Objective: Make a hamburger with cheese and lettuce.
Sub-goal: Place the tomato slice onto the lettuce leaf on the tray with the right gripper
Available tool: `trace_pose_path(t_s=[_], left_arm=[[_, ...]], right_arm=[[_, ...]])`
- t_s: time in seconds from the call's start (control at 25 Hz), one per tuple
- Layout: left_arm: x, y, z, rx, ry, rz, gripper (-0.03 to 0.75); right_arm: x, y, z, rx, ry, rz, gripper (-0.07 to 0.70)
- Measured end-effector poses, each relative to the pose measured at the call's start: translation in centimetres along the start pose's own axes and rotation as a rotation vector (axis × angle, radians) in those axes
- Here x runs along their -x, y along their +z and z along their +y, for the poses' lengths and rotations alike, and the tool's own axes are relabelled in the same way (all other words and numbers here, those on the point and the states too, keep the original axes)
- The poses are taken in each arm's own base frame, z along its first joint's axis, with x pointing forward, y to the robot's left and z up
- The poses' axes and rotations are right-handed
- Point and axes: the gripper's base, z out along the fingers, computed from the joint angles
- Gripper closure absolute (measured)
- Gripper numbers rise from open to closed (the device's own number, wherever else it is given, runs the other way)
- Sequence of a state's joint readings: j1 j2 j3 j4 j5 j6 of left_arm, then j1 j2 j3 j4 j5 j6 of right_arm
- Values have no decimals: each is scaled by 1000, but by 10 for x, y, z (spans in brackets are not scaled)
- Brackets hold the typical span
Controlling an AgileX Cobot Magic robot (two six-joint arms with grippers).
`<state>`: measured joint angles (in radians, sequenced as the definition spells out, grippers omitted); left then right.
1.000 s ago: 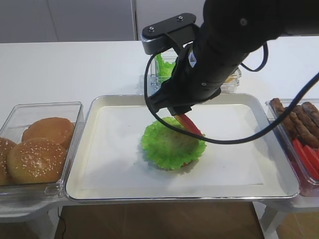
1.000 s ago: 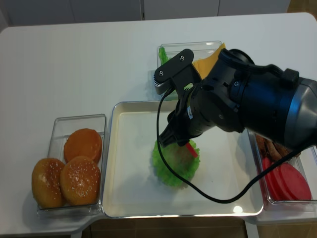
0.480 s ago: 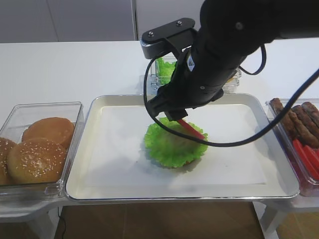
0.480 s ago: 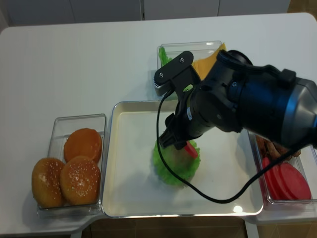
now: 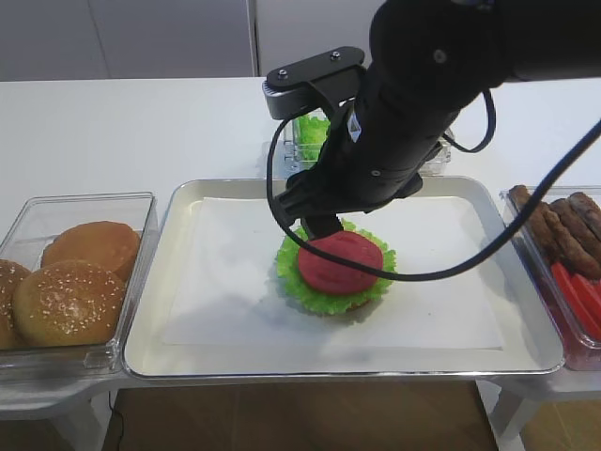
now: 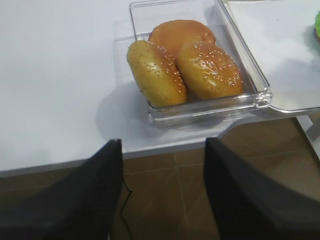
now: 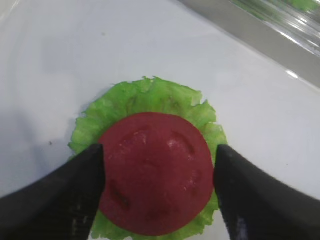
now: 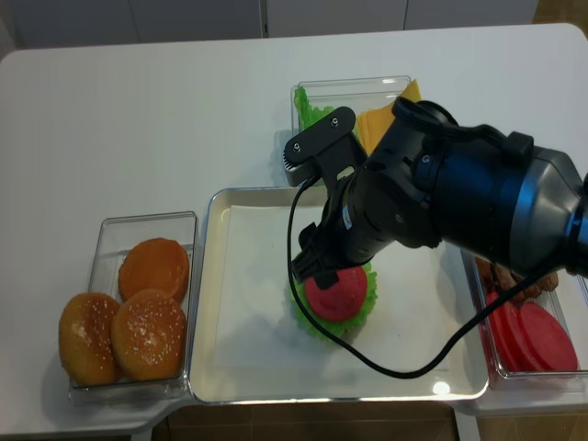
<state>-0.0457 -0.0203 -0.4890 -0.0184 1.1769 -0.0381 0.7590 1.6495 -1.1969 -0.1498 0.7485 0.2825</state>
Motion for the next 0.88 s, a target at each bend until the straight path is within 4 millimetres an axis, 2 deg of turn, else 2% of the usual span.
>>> trace_pose_path(t_s=[0.4, 0.56, 0.72, 0.88], left_arm=[[0, 0, 0, 0, 0, 0, 328], [0, 0, 0, 0, 0, 0, 328], [0, 0, 0, 0, 0, 0, 328], [0, 0, 0, 0, 0, 0, 328]], right_arm=[[-4, -1, 1, 8, 6, 44, 118], [-7, -3, -9, 17, 8, 93, 118], [-5, -19, -32, 77, 72, 65, 118], [-4, -36, -71, 119, 189, 23, 118]])
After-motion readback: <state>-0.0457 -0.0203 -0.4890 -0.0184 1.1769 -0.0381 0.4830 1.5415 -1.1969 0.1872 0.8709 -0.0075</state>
